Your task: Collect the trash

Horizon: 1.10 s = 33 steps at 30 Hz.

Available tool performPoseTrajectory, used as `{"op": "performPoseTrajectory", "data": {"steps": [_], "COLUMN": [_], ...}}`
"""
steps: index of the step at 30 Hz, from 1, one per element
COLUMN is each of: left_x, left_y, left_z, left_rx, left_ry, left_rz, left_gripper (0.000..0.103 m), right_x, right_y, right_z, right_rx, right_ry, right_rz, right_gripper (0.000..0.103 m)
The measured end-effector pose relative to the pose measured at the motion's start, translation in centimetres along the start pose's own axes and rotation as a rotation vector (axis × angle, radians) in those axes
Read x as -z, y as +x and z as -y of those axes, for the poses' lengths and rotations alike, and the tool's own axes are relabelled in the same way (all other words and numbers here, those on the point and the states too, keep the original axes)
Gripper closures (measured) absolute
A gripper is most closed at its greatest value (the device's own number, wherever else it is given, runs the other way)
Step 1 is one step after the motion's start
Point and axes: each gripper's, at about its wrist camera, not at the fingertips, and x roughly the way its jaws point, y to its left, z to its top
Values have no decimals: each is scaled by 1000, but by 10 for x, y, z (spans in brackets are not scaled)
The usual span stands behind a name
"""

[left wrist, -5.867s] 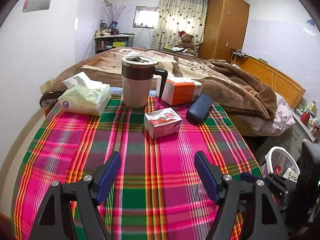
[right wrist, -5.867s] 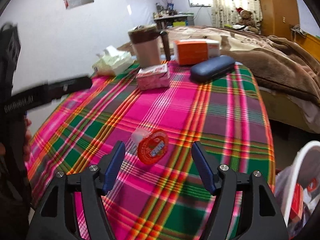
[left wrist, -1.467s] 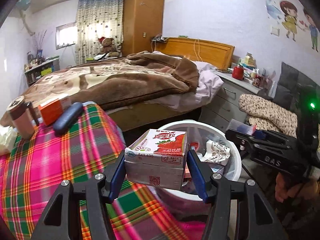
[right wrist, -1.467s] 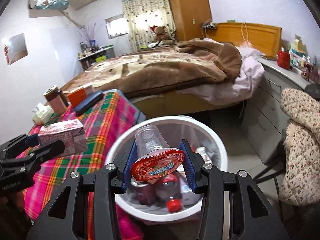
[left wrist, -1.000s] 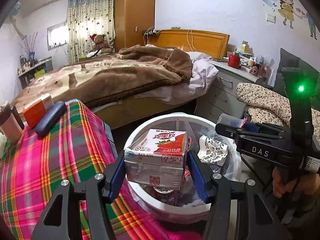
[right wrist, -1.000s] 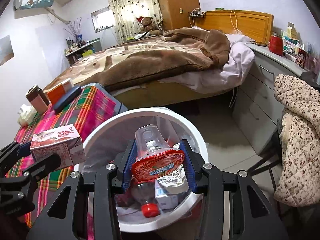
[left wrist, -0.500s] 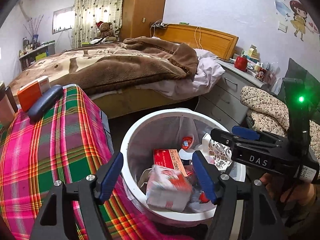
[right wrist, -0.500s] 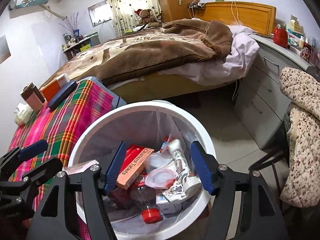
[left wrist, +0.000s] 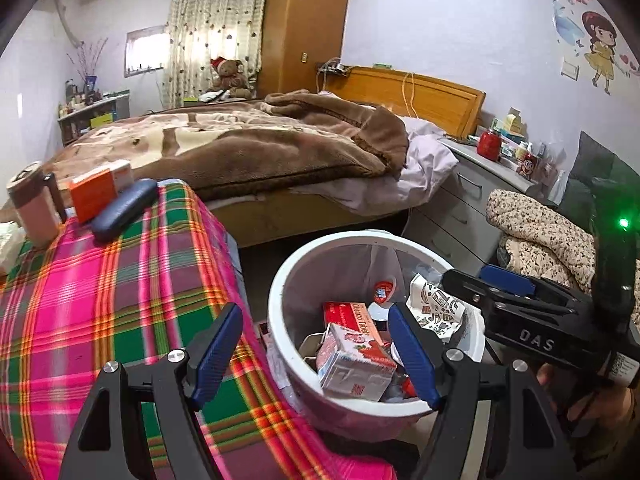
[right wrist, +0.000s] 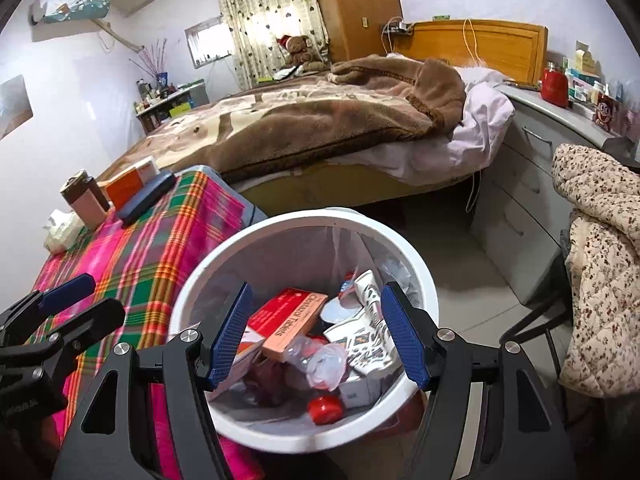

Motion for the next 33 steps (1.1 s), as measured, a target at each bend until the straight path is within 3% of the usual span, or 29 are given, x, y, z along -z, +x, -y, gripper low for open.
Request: {"op": "performPoseTrajectory", "data": {"steps": [8, 22, 33], "left_x": [14, 57, 89], "left_y": [-41, -105, -132], "left_z": [-11, -32, -46], "left_rx": [-55, -263, -370], "left_ry": [-24, -59, -105], "left_rz": [53, 109, 138], "left_gripper": [28, 28, 28], "right_x": [11, 39, 65], "right_y": [-25, -53, -68], "right_z": [-20, -58, -82], "right_rx": [-20, -74, -4], "right_ry": [-16, -62, -120], "right_rz": [56, 140, 218], "right_gripper": [35, 35, 35]}}
